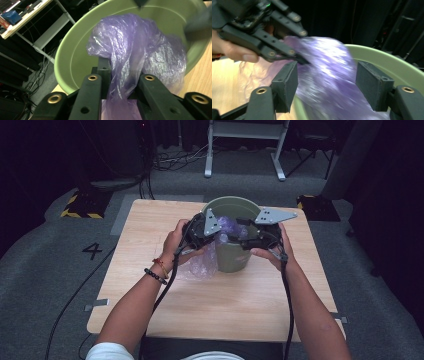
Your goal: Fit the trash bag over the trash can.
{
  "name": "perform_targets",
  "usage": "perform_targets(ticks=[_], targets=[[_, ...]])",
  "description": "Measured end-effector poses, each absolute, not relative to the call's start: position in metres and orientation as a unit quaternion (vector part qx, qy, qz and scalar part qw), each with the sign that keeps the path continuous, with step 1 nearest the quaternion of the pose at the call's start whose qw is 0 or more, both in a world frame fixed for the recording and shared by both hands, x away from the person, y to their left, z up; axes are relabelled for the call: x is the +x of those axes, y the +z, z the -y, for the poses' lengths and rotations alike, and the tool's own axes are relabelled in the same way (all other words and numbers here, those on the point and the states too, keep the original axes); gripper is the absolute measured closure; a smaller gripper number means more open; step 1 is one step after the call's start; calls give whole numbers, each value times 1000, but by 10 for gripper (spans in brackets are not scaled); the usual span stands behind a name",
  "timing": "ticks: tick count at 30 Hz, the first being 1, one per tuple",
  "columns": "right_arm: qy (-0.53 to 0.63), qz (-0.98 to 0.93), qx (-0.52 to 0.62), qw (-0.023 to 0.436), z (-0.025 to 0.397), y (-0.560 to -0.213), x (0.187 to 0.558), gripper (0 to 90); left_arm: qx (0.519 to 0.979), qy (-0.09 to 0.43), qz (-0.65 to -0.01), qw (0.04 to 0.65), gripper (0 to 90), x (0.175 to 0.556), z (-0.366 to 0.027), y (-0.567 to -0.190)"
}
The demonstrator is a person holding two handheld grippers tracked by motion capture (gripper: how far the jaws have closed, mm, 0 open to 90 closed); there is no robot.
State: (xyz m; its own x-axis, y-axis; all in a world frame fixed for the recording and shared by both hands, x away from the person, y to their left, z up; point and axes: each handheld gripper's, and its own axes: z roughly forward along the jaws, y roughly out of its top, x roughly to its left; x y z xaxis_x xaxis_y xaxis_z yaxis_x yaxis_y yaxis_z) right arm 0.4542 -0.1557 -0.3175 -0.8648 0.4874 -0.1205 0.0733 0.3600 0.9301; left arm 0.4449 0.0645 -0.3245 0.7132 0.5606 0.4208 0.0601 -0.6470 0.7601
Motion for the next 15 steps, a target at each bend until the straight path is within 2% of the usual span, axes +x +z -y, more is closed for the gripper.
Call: perform_targets(ticks=[2, 5, 6, 7, 8, 11, 13, 14, 15], targets=[[518, -813, 175, 199, 148, -319, 453, 383, 844, 327, -181, 384, 771, 443, -65, -324], [505, -819, 183, 202, 144, -324, 458, 584, 845, 320, -178, 390, 750, 442, -67, -324], [500, -821, 189, 202, 144, -326, 460, 622, 845, 320, -177, 390, 746, 441, -68, -324], [500, -821, 189, 202, 144, -326, 460, 622, 845, 320, -177, 390, 746, 441, -68, -324], [502, -819, 189, 201, 144, -329, 462, 727, 848, 315, -173, 391, 745, 440, -69, -324], [505, -819, 185, 201, 145, -331, 464, 876, 847, 314, -172, 392, 721, 439, -70, -325], [504, -818, 188, 202, 145, -332, 464, 900, 845, 314, -177, 395, 633, 438, -72, -324], [504, -818, 189, 202, 145, -332, 464, 900, 842, 317, -183, 395, 633, 438, -73, -323], [505, -815, 196, 207, 148, -332, 465, 900, 839, 317, -195, 398, 504, 436, -78, -320]])
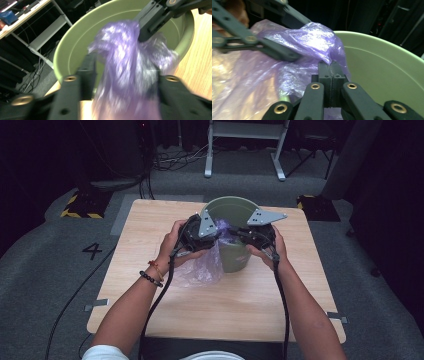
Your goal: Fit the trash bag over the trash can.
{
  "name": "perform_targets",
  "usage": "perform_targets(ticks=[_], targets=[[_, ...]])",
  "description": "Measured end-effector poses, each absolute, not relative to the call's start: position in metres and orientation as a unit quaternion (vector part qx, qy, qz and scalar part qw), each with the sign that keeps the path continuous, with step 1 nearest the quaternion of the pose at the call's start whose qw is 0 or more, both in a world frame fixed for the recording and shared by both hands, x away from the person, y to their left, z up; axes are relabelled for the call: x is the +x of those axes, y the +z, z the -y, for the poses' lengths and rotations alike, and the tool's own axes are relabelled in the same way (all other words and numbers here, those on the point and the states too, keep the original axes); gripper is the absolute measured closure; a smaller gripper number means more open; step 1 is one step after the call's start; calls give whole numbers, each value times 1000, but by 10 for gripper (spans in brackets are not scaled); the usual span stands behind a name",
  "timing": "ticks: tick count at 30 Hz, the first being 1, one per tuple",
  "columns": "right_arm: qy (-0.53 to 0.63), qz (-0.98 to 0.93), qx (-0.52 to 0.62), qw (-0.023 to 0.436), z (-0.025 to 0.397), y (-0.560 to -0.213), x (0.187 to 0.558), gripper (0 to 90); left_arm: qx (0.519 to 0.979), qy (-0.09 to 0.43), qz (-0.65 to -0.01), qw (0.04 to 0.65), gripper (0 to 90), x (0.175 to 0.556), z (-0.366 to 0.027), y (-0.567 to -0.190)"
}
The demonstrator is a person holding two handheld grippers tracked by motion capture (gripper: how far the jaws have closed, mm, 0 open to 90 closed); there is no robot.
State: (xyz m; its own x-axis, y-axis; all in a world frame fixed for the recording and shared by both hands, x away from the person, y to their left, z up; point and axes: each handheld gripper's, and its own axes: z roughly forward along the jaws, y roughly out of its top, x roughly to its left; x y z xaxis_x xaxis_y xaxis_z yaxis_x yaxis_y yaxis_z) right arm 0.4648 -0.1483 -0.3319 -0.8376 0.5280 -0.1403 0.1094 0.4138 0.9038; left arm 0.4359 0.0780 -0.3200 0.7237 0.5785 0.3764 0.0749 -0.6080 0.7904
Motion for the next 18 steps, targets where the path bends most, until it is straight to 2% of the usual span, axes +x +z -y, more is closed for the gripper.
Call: perform_targets(ticks=[1, 4, 10, 15, 18], targets=[[505, -813, 201, 210, 150, -331, 465, 900, 838, 315, -200, 398, 442, 435, -80, -319], [502, -809, 212, 221, 155, -330, 465, 900, 841, 307, -200, 398, 357, 432, -87, -317], [482, -804, 243, 251, 165, -329, 470, 900, 849, 266, -196, 413, 356, 417, -115, -315], [480, -794, 266, 262, 176, -330, 476, 900, 856, 251, -197, 408, 395, 410, -132, -318], [480, -789, 273, 268, 182, -329, 478, 894, 867, 229, -178, 405, 501, 407, -138, -324]])
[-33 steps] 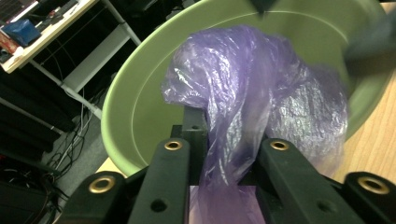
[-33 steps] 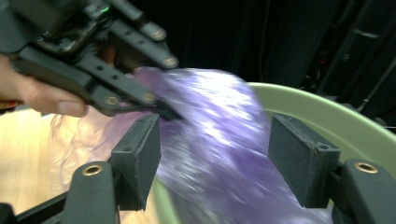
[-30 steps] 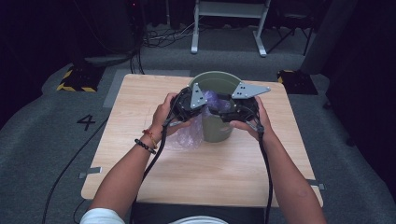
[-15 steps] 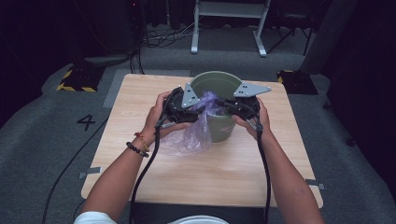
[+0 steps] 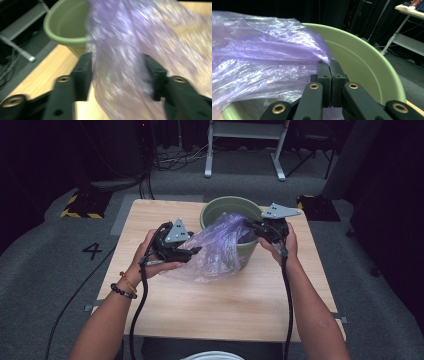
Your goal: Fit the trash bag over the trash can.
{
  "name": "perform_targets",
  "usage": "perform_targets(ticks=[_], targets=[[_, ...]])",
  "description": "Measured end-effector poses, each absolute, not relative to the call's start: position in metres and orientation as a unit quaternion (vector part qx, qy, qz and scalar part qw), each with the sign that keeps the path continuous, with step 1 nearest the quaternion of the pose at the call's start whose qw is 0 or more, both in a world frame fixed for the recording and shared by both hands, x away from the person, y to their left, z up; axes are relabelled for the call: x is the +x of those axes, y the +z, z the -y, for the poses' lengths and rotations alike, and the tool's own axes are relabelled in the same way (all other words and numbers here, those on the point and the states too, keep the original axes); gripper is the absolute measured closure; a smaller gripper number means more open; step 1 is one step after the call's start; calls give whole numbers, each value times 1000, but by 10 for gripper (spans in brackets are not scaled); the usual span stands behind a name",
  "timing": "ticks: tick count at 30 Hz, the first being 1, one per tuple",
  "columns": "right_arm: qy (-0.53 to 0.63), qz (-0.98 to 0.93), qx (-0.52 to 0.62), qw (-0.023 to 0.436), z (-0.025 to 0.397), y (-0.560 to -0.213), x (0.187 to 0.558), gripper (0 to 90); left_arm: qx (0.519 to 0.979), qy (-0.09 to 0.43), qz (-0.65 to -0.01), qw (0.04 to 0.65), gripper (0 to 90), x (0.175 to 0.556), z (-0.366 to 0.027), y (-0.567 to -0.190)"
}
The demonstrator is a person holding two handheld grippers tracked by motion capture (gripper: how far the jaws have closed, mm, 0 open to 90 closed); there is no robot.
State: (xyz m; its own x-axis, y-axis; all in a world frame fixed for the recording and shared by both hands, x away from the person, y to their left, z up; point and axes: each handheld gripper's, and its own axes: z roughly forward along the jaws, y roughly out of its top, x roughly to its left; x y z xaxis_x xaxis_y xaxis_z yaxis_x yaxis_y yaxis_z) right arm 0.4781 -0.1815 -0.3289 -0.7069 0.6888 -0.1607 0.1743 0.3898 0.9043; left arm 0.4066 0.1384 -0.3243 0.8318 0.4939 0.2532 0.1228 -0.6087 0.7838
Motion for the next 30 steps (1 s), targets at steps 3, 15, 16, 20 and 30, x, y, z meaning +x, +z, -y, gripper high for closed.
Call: perform_targets(ticks=[3, 15, 16, 20, 30], targets=[[474, -786, 284, 277, 186, -328, 480, 883, 876, 214, -150, 406, 627, 401, -140, -331], [473, -788, 221, 325, 183, -320, 453, 398, 861, 224, -141, 434, 887, 396, -113, -325], [467, -789, 213, 337, 183, -319, 448, 373, 860, 226, -143, 435, 888, 397, -110, -324], [471, -789, 189, 346, 186, -317, 427, 347, 848, 225, -165, 450, 888, 403, -100, -319], [492, -799, 104, 329, 189, -329, 380, 325, 839, 216, -195, 460, 888, 417, -85, -315]])
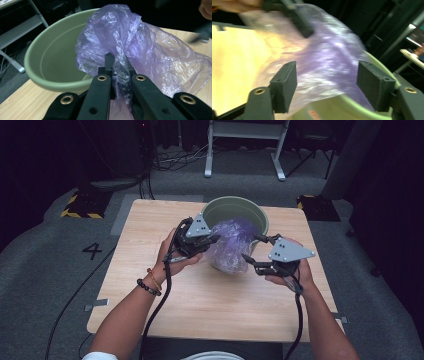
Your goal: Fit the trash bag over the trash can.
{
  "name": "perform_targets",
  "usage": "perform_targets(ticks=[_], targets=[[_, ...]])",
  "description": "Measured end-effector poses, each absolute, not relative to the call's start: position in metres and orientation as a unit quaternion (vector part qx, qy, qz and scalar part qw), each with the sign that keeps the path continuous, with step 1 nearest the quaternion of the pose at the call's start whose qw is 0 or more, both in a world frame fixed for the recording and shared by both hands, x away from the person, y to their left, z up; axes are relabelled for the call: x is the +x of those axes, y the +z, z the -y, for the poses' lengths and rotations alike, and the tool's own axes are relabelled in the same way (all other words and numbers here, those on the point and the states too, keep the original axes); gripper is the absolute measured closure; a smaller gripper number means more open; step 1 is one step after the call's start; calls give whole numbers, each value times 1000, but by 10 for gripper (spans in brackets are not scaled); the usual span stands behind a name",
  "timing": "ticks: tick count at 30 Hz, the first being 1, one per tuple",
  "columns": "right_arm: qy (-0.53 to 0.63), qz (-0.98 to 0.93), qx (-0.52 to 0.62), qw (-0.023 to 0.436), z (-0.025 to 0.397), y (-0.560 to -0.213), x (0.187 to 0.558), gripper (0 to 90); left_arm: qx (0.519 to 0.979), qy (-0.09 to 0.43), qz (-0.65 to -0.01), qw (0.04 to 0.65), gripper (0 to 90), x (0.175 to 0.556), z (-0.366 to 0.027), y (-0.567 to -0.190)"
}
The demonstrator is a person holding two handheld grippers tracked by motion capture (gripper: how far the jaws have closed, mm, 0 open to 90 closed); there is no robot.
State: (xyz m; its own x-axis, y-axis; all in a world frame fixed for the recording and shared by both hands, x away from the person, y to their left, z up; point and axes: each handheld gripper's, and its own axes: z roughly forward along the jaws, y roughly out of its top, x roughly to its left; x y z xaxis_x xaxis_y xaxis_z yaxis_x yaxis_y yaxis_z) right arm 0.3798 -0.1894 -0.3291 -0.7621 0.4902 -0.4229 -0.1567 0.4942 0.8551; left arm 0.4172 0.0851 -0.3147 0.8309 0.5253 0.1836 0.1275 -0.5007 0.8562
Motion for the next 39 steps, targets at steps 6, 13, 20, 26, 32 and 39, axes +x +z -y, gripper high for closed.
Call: perform_targets(ticks=[6, 13, 20, 26, 32, 39], targets=[[493, -814, 33, 306, 183, -351, 358, 292, 840, 209, -201, 459, 887, 421, -81, -315], [438, -811, 8, 386, 163, -377, 357, 636, 832, 195, -216, 472, 884, 428, -91, -313], [448, -794, 41, 409, 171, -374, 369, 893, 833, 201, -217, 468, 862, 429, -96, -313], [496, -779, 72, 376, 181, -361, 378, 900, 823, 225, -202, 481, 493, 429, -100, -310], [542, -752, 143, 347, 199, -338, 404, 900, 794, 233, -209, 521, 173, 430, -126, -299], [535, -747, 210, 335, 201, -322, 436, 900, 791, 219, -191, 539, 155, 418, -140, -295]])
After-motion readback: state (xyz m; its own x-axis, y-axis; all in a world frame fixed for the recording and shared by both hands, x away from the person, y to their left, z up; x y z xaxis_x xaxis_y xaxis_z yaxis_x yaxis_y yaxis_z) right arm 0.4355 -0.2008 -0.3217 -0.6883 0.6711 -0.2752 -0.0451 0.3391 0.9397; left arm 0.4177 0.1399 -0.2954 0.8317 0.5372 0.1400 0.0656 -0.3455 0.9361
